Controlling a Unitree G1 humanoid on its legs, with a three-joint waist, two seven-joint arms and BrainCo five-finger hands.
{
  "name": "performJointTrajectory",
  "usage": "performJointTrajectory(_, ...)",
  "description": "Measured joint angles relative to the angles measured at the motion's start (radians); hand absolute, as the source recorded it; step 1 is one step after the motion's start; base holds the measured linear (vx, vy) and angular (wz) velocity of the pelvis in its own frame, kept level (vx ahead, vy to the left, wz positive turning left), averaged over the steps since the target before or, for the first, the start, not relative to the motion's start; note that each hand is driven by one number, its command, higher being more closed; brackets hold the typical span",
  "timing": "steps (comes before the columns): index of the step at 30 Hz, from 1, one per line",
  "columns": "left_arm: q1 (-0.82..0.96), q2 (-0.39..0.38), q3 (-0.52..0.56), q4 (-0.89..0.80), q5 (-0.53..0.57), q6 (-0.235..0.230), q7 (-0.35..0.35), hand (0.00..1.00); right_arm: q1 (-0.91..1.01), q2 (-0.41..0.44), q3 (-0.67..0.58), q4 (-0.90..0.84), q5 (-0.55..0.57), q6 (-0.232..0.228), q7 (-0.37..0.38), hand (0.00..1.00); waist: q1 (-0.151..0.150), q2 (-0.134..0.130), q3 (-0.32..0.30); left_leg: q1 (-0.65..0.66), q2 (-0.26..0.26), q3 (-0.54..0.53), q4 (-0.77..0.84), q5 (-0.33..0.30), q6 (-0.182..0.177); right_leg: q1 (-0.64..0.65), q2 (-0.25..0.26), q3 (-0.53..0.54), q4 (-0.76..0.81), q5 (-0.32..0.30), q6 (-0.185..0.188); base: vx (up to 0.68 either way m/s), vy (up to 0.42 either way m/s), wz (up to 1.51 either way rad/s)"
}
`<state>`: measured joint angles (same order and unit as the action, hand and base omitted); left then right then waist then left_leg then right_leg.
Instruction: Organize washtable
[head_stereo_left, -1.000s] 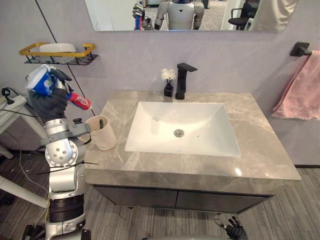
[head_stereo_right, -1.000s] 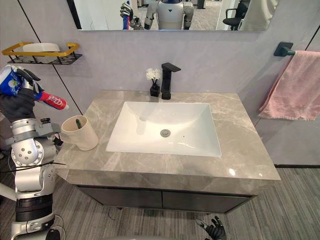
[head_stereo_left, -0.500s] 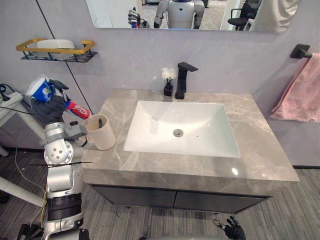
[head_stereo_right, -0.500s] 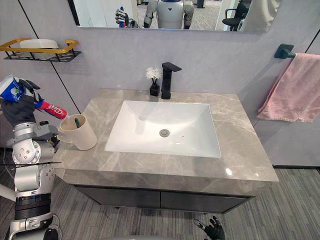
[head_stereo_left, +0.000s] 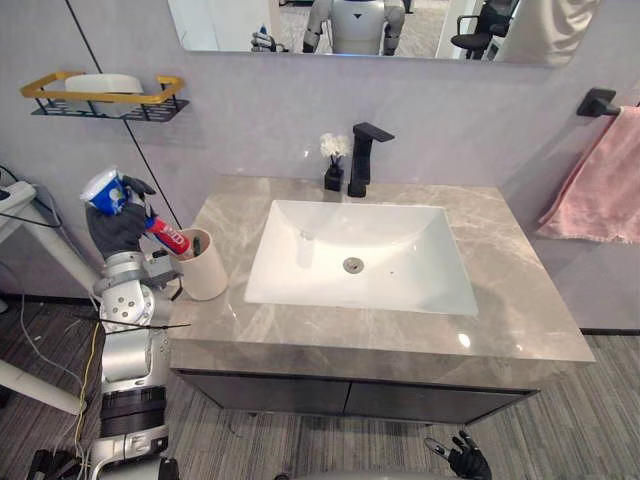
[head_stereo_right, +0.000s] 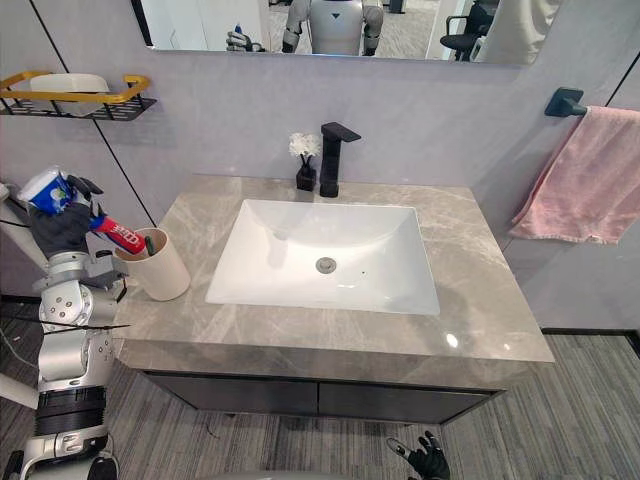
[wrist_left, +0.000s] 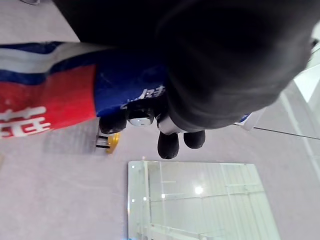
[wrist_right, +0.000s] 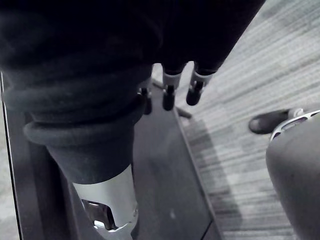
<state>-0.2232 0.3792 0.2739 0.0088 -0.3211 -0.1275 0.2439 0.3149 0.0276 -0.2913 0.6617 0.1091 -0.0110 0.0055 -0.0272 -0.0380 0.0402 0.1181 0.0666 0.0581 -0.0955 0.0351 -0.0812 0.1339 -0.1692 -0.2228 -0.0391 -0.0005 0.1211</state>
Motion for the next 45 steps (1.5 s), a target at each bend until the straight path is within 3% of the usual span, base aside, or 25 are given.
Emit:
performJointTrajectory(17,-0.041,0.009,-0.008,0.034,0.012,0.014,0.003,0.0,-0.002,-0.003,0.016,0.001,-0.001,0.0,0.0,0.0,-0.007,0.003,0.006,-0.009,0.001,-0.003,0.001,-0.004,-0.005,0.011,0.003,-0.013,-0.033,0.011,0.001,0.0,-0.002,0.0)
performJointTrajectory(25,-0.044,0.0,-0.007,-0.154,0.019,-0.016,0.026,0.0,-0.007,-0.014,0.016,0.024,0.0,0.0,0.0,0.0,-0.008,0.016,0.014,-0.009,0.0,-0.016,0.0,-0.004,-0.005,0.019,0.003,-0.017,-0.028,0.01,0.001,-0.02,-0.007,0.02)
performJointTrajectory(29,-0.02,-0.048,0.001,-0.267,0.021,-0.04,0.041,0.0,-0.003,-0.016,0.014,0.033,0.0,0.0,0.0,0.0,0.001,0.021,0.017,-0.007,0.001,-0.028,0.0,-0.003,-0.004,0.02,0.003,-0.024,-0.015,0.0,0.0,-0.03,-0.016,0.06)
performJointTrajectory(33,0.104,-0.147,0.033,-0.396,0.021,-0.076,0.042,0.0,-0.006,-0.014,0.011,0.032,0.0,-0.001,0.0,0.0,0.003,0.029,0.022,-0.005,0.0,-0.03,-0.006,-0.003,-0.004,0.018,0.002,-0.027,-0.004,-0.006,-0.004,-0.03,-0.013,0.02)
performJointTrajectory(39,0.266,-0.281,0.031,-0.446,0.008,-0.078,0.041,0.0,-0.004,-0.009,0.007,0.032,0.0,-0.001,-0.001,0.0,0.012,0.037,0.029,0.0,0.001,-0.037,-0.006,-0.003,-0.004,0.019,0.001,-0.041,0.01,-0.019,-0.008,-0.04,-0.012,0.07)
performJointTrajectory(40,0.3,-0.304,0.025,-0.446,0.008,-0.077,0.04,1.0,-0.004,-0.004,0.007,0.032,0.0,-0.001,-0.001,0.0,0.013,0.037,0.029,-0.001,0.001,-0.041,-0.006,-0.003,-0.004,0.019,0.0,-0.046,0.015,-0.023,-0.008,-0.03,-0.012,0.1)
performJointTrajectory(45,0.405,-0.354,-0.033,-0.445,0.009,-0.074,0.016,1.0,-0.002,0.016,0.008,0.032,-0.001,-0.001,-0.001,0.0,0.015,0.027,0.034,-0.001,0.0,-0.042,-0.006,-0.002,-0.004,0.02,-0.001,-0.049,0.019,-0.025,-0.005,-0.01,-0.004,0.03)
